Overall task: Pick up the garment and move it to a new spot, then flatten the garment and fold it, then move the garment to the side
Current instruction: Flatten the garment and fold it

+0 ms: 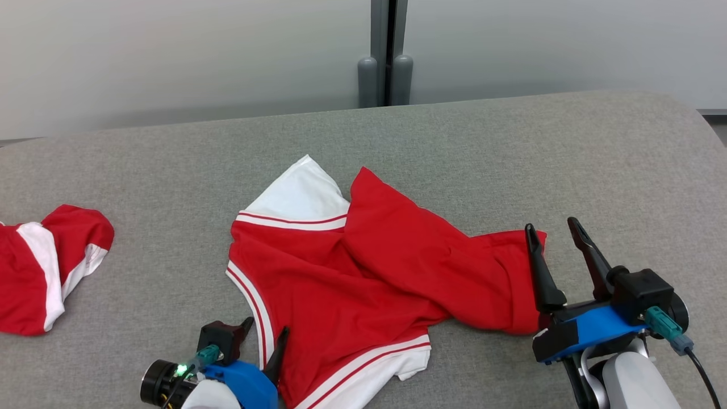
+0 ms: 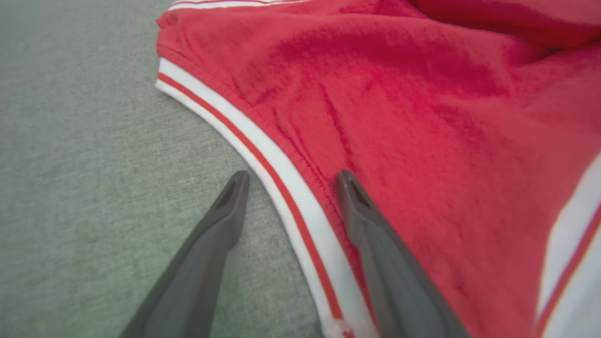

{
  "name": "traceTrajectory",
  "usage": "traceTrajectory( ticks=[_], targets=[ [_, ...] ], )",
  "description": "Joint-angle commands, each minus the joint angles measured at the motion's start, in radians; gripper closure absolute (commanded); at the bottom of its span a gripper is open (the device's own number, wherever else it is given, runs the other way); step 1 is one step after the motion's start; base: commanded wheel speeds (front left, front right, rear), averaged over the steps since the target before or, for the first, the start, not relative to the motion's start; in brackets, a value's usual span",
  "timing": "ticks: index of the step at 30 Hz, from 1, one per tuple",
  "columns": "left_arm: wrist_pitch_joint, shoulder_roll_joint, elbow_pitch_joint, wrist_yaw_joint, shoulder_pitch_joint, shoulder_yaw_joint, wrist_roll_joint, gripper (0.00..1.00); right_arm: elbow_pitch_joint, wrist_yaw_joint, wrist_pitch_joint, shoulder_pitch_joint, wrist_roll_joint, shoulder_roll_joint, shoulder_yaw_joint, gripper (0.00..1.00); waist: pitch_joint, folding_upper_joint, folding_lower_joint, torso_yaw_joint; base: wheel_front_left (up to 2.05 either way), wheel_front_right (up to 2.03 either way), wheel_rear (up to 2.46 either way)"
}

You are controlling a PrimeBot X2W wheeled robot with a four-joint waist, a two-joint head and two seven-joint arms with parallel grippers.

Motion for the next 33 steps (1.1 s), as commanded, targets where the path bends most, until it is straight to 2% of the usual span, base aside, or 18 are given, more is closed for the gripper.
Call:
traceTrajectory(
  ticks=[1, 4, 5, 6, 7, 13, 19, 27, 33],
  targets=[
    [0.001, -0.007, 0.025, 0.0, -0.012, -0.009, -0.011, 0.0, 0.002, 0.0, -0.003, -0.009, 0.001, -0.001, 0.002, 0.0, 0.002, 0.0, 0.0, -0.003, 0.0, 0.0, 0.0],
    [-0.002, -0.019, 0.057, -0.001, -0.029, -0.028, -0.03, 0.0, -0.001, 0.0, -0.003, -0.015, 0.004, -0.001, 0.002, 0.0, 0.008, 0.0, 0.0, -0.007, 0.0, 0.0, 0.0],
    [-0.001, -0.02, 0.066, -0.001, -0.034, -0.041, -0.033, 0.53, -0.003, 0.0, -0.003, -0.015, 0.005, -0.001, 0.002, 0.0, 0.009, 0.0, 0.0, -0.008, 0.0, 0.0, 0.0],
    [-0.006, -0.022, 0.072, -0.001, -0.04, -0.053, -0.04, 0.94, -0.004, 0.0, -0.003, -0.015, 0.006, -0.001, 0.003, 0.0, 0.01, 0.0, 0.0, -0.009, 0.0, 0.0, 0.0],
    [-0.013, -0.021, 0.075, -0.002, -0.05, -0.062, -0.045, 1.0, -0.006, 0.0, -0.003, -0.015, 0.007, -0.001, 0.003, 0.0, 0.011, 0.0, 0.0, -0.009, 0.0, 0.0, 0.0],
    [-0.087, 0.008, 0.06, -0.002, -0.127, -0.079, -0.086, 1.0, -0.018, 0.0, -0.003, -0.012, 0.008, 0.0, 0.0, 0.0, 0.02, 0.0, 0.0, 0.003, 0.0, 0.0, 0.0],
    [-0.118, 0.08, 0.046, -0.002, -0.235, -0.065, -0.098, 1.0, -0.03, 0.0, -0.003, -0.027, 0.008, -0.001, -0.001, 0.0, 0.05, 0.0, 0.0, 0.008, 0.0, 0.0, 0.0],
    [-0.126, 0.186, 0.035, -0.002, -0.392, -0.039, -0.114, 1.0, -0.04, 0.0, -0.003, -0.056, 0.009, -0.001, -0.012, 0.0, 0.127, 0.0, 0.0, -0.029, 0.0, 0.0, 0.0],
    [-0.131, 0.237, 0.074, -0.002, -0.465, -0.027, -0.152, 1.0, -0.05, 0.0, -0.003, -0.078, 0.022, -0.001, -0.023, 0.0, 0.176, 0.0, 0.0, -0.066, 0.0, 0.0, 0.0]
  ],
)
